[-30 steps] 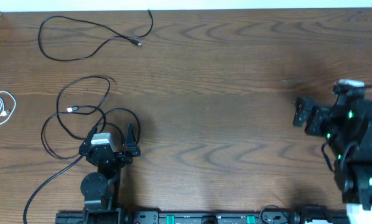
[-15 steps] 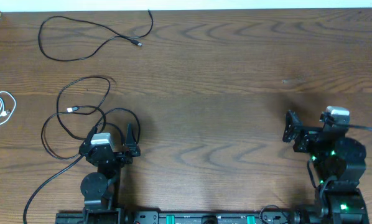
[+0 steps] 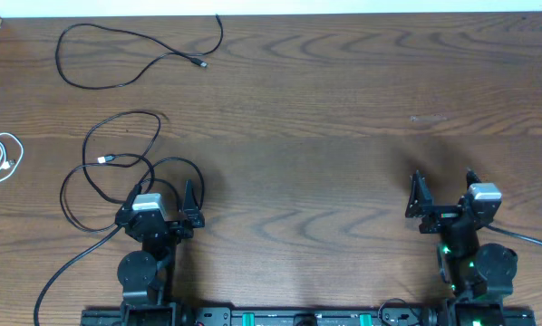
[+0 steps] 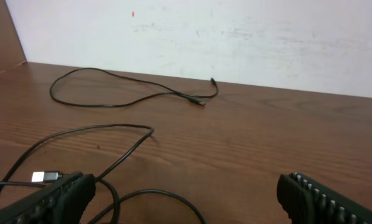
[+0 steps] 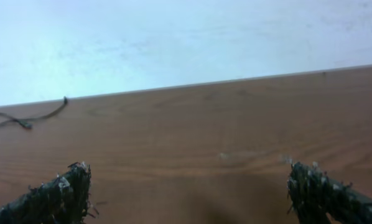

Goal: Untangle cables

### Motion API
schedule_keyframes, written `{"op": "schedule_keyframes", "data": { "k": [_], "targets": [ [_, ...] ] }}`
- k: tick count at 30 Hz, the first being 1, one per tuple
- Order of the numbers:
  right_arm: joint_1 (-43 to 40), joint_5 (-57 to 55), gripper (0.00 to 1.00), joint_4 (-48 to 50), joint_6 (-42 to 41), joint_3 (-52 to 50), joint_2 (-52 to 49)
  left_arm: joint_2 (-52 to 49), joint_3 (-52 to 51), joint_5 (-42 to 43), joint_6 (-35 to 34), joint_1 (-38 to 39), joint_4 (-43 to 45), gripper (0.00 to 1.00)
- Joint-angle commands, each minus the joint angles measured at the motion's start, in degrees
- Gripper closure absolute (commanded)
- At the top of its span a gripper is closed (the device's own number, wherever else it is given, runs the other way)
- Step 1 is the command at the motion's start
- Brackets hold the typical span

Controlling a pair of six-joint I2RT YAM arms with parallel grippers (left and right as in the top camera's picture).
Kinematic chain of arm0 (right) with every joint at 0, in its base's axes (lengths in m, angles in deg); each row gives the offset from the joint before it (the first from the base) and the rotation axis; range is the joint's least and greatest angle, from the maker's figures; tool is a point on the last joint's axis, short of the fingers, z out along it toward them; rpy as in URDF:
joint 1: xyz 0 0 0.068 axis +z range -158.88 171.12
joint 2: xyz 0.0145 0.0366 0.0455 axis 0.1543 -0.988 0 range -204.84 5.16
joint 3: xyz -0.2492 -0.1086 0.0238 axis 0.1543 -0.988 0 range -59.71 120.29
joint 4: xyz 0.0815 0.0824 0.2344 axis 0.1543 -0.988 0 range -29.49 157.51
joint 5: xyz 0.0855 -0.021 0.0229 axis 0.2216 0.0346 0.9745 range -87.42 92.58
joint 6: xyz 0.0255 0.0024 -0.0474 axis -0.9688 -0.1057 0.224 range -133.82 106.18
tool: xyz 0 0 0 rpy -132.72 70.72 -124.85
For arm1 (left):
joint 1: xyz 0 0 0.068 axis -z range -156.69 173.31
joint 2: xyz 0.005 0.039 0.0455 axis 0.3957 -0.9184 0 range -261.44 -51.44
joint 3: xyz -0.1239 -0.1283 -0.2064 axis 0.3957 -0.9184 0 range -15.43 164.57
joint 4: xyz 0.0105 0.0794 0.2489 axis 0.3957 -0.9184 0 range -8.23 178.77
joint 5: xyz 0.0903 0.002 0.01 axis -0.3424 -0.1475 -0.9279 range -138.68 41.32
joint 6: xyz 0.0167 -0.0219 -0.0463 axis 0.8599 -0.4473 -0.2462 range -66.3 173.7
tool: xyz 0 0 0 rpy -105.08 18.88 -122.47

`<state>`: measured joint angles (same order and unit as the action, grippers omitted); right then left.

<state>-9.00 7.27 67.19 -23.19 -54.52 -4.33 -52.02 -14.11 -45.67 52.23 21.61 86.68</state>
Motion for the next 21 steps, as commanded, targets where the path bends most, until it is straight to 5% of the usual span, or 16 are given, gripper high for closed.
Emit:
{"op": "schedule_keyframes", "data": {
  "k": [1, 21],
  "targets": [
    [1.1, 0.0, 0.01, 2.3, 0.9, -2.9, 2.9, 0.3, -1.1, -0.7, 0.1, 0.2, -1.9, 0.01],
    [3.4, -2.1, 0.01, -4.1, 8.0, -4.9, 9.2, 0.3, -1.1, -0.7, 0.1, 0.2, -1.9, 0.01]
  ]
}}
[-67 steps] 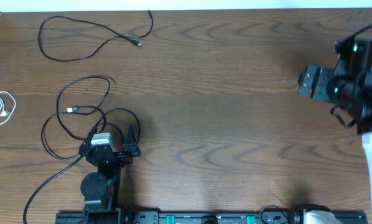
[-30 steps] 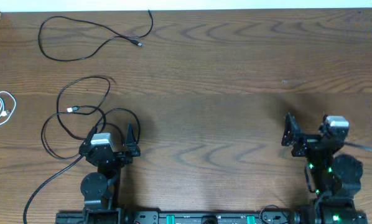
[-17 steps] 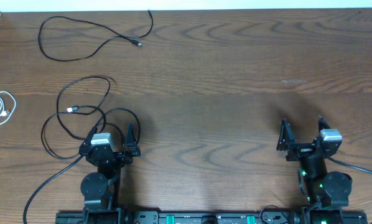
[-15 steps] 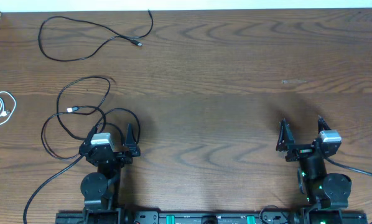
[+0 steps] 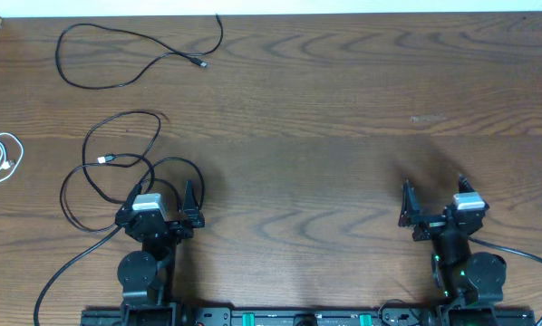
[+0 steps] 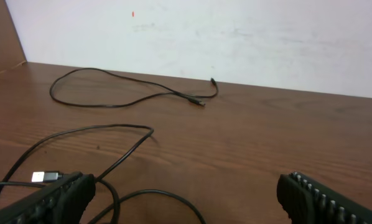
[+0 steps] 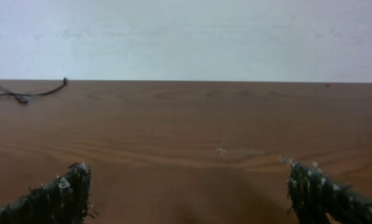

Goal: Untangle cables

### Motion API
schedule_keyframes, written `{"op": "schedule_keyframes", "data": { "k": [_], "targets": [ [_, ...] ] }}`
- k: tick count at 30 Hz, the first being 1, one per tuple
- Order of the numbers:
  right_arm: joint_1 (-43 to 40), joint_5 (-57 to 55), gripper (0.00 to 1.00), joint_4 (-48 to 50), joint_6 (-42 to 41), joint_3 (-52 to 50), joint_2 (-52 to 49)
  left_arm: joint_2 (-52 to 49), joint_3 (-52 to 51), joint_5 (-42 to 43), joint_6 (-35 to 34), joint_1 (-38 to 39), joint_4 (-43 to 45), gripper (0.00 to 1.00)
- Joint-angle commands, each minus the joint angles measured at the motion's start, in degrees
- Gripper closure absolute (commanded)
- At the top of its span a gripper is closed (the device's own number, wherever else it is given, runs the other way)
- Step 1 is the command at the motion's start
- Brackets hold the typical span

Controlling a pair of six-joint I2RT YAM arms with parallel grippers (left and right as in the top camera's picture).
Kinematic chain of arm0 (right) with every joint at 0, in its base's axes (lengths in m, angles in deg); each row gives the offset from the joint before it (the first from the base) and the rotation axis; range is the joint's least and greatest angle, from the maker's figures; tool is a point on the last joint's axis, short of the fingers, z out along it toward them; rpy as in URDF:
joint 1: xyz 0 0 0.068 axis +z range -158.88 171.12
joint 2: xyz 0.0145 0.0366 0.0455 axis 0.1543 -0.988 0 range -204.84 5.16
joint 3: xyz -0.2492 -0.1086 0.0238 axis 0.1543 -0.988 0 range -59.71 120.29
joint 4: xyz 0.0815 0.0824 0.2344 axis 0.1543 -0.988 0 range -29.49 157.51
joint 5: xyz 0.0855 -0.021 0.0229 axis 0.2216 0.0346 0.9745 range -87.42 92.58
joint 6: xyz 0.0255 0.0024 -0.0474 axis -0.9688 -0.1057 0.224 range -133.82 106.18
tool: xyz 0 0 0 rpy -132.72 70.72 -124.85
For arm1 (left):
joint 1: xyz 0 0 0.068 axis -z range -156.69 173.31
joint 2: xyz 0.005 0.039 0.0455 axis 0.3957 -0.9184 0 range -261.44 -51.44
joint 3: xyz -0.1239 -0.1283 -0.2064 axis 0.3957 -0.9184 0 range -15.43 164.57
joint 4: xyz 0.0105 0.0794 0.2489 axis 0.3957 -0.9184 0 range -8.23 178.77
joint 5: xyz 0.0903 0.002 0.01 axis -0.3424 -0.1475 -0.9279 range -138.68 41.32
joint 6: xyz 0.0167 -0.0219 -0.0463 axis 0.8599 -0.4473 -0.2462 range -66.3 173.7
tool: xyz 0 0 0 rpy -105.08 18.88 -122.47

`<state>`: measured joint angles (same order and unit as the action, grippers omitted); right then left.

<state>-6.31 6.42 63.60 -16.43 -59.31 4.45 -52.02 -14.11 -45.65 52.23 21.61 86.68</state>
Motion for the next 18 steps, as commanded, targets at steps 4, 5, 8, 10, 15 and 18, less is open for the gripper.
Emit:
{"op": "schedule_keyframes", "data": {
  "k": [4, 5, 8, 10, 15, 18],
  "targets": [
    [-0.1, -1.6, 0.01, -0.6, 1.2, -0.1, 0.4, 0.3, -1.1, -0.7, 0.1, 0.2, -1.9, 0.02],
    [-0.8, -1.6, 0.01, -0.5, 1.2, -0.1, 0.4, 0.3, -1.1, -0.7, 0.1, 0.2, -1.9, 0.02],
    [-2.5, -1.6, 0.01, -0.4, 1.2, -0.1, 0.4, 0.3, -1.1, -0.7, 0.1, 0.2, -1.9, 0.02],
    [-3.5, -1.8, 0.01, -0.5, 1.2, -0.1, 0.4, 0.3, -1.1, -0.7, 0.1, 0.2, -1.9, 0.02],
    [-4.0, -2.8, 0.01, -0.8, 1.2, -0.1, 0.4, 0.3, -1.1, -0.7, 0.1, 0.2, -1.9, 0.02],
    [-4.0, -2.9, 0.01, -0.8, 1.2, -0.1, 0.4, 0.3, -1.1, -0.7, 0.1, 0.2, -1.9, 0.02]
  ]
}}
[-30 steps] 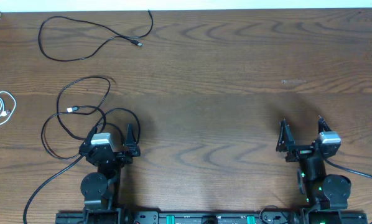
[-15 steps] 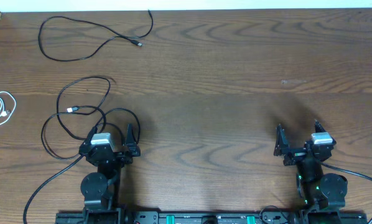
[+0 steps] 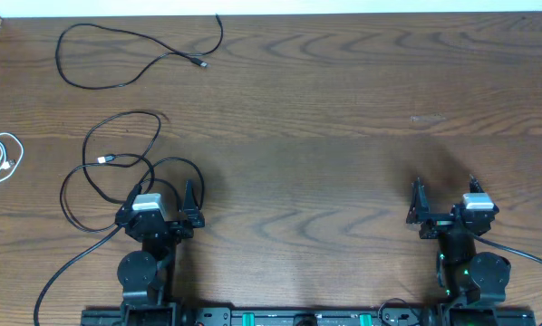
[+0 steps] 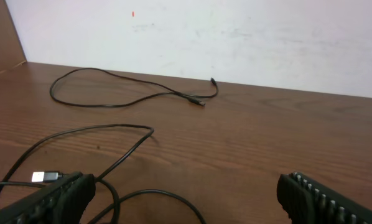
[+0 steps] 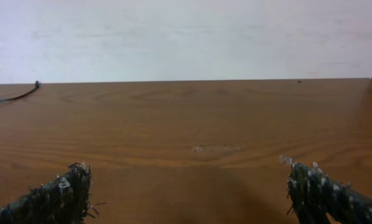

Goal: Untangle cables

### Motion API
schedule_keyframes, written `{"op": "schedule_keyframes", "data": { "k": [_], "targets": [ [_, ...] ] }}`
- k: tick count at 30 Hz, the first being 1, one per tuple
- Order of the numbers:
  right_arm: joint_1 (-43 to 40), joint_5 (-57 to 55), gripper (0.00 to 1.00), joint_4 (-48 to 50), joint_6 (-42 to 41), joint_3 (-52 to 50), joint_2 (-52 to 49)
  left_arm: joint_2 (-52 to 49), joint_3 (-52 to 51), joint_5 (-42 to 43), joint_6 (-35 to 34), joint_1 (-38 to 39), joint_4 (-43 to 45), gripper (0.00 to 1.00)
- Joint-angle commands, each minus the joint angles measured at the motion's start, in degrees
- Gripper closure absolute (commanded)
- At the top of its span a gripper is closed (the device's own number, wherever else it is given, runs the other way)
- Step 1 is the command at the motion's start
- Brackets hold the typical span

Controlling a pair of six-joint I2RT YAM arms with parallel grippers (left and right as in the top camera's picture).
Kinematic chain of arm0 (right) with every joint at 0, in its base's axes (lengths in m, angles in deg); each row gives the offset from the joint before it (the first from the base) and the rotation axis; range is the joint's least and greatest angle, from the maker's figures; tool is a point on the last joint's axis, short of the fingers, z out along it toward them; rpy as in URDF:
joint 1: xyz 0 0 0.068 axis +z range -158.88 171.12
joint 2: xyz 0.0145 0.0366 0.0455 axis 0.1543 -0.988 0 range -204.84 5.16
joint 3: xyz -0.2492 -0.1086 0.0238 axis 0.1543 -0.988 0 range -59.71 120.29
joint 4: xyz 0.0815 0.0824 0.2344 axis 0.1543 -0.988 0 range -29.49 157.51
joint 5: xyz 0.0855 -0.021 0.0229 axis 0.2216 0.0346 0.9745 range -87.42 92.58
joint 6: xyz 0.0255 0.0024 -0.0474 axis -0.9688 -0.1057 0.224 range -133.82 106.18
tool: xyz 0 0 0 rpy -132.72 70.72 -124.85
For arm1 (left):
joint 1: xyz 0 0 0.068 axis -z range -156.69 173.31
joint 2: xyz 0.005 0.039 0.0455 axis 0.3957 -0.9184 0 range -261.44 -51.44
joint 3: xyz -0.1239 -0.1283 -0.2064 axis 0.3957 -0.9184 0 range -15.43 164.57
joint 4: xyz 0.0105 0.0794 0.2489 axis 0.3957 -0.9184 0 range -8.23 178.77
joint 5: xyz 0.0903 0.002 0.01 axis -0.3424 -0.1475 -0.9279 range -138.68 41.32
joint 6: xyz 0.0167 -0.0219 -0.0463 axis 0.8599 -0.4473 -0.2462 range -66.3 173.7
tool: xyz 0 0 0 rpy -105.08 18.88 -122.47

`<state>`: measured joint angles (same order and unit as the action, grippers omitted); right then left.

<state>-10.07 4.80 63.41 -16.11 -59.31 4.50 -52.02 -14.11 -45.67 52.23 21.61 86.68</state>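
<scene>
Three cables lie apart on the wooden table (image 3: 343,109). A black cable (image 3: 126,54) (image 4: 130,93) rests at the far left near the back edge. A second black cable (image 3: 117,172) (image 4: 99,134) loops around my left gripper (image 3: 160,197) (image 4: 186,199), its silver plug (image 4: 43,177) beside the left finger; one loop passes on the table between the open fingers, which touch nothing. A coiled white cable sits at the left edge. My right gripper (image 3: 443,201) (image 5: 189,193) stands open and empty at the near right.
A white wall rises behind the table's back edge (image 4: 236,37). The end of the far black cable (image 5: 12,96) shows at the left of the right wrist view. A pale scuff (image 5: 214,149) marks the wood ahead of the right gripper.
My right gripper has turned slightly to the right; in its view the cable end sits further left and the table's right end shows. The left arm and all cables are unchanged.
At first my right gripper stood open further out over the table, its view tilted. Then it was drawn back nearer its base with a level view, and now it faces a little more to the right. The left gripper stayed open in the cable loops throughout.
</scene>
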Motion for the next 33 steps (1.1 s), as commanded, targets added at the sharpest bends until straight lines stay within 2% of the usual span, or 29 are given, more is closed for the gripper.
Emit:
{"op": "schedule_keyframes", "data": {
  "k": [1, 33],
  "targets": [
    [-0.2, -1.3, 0.01, -0.6, 0.9, -0.1, 0.4, 0.3, -1.1, -0.7, 0.1, 0.2, -1.9, 0.02],
    [-0.2, -1.2, 0.01, -0.3, 2.4, -0.1, 0.4, 0.3, -1.1, -0.7, 0.1, 0.2, -1.9, 0.02]
  ]
}}
